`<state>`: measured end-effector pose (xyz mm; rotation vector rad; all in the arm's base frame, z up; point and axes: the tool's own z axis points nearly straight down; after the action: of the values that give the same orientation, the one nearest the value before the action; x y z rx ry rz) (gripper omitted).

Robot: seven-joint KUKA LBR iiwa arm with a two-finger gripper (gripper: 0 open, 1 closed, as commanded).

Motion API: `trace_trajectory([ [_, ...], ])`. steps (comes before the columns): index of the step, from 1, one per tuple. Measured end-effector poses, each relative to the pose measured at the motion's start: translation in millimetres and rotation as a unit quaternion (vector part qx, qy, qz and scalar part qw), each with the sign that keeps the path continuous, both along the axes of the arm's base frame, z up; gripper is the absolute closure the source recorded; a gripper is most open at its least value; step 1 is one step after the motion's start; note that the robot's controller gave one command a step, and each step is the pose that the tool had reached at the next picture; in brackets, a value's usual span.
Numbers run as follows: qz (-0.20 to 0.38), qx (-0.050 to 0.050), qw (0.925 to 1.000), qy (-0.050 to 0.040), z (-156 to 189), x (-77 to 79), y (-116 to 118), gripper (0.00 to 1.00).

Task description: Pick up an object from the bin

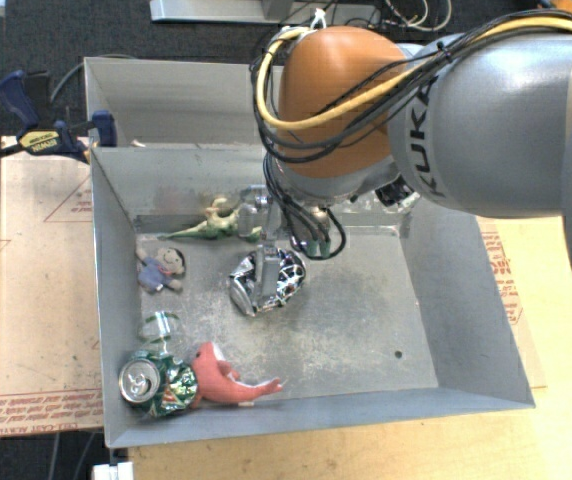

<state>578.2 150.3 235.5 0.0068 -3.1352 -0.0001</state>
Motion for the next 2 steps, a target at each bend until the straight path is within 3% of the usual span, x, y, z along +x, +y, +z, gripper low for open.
trace_trajectory([
  [1,-0.002,0.001,1.0000,-0.0038,5,1.5,-1,0.00],
  [2,0.059,0.001,0.9983,-0.0032,-70,-8.3,-22,0.00],
])
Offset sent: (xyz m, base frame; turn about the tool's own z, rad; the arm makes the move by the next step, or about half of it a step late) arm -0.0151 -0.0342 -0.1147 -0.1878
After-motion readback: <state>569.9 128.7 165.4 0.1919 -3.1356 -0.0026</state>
